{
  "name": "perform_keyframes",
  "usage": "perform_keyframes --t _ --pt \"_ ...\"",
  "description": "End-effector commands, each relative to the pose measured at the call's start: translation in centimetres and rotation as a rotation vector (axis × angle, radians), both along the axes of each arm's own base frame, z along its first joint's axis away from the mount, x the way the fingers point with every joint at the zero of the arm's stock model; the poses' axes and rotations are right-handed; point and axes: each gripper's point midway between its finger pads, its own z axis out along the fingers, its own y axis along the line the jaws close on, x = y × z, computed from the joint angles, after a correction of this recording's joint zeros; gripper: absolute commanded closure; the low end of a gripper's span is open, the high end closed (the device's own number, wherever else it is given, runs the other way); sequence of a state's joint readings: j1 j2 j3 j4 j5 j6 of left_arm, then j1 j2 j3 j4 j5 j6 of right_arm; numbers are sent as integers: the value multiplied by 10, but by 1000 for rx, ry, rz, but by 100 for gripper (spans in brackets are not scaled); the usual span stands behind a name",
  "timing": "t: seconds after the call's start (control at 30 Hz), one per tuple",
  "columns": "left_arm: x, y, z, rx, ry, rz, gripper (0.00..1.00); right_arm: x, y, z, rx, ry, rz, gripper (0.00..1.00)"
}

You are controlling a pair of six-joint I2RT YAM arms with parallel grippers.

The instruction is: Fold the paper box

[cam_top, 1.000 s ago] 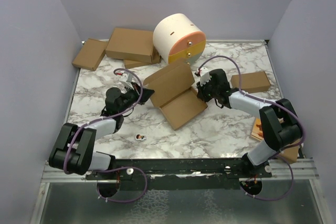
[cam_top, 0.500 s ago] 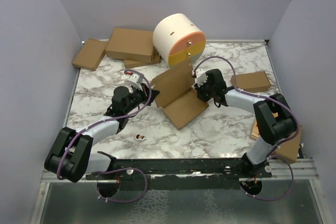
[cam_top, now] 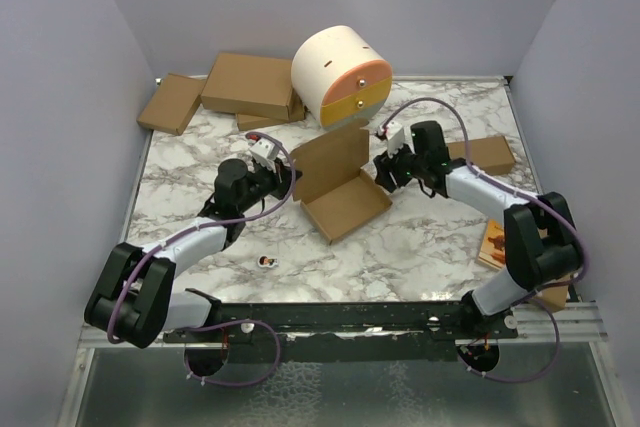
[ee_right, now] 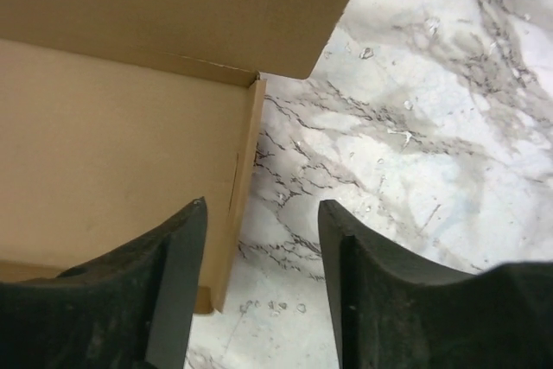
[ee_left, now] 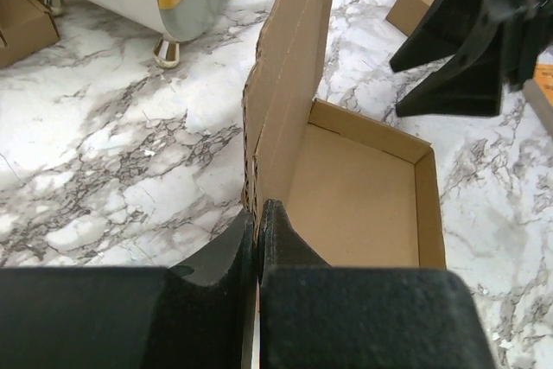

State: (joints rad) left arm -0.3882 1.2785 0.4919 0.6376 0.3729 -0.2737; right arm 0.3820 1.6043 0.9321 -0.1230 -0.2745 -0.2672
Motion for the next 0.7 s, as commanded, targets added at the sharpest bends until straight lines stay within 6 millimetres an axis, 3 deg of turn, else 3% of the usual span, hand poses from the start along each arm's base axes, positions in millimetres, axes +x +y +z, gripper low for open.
perform_keyframes --t 0.0,0.1,0.2,0.27,0.37,0.43,0.67 --pt "-1 -3 16 76 -123 -70 100 -7 1 53 185 -27 154 43" --pt "-2 -7 20 100 -185 -118 100 -13 -4 86 295 -73 226 38" --pt "-3 -11 25 113 -231 -158 100 -25 3 118 361 -181 345 33" --pt "-3 -12 27 128 -257 -179 100 -49 17 135 417 -249 541 27" --pt "0 -10 25 136 -268 -185 100 -103 32 141 562 -276 876 16" --pt "2 -9 21 131 -252 -191 100 -131 41 148 647 -341 1019 3" --pt "3 -6 6 110 -217 -188 100 -186 96 99 476 -309 1344 3"
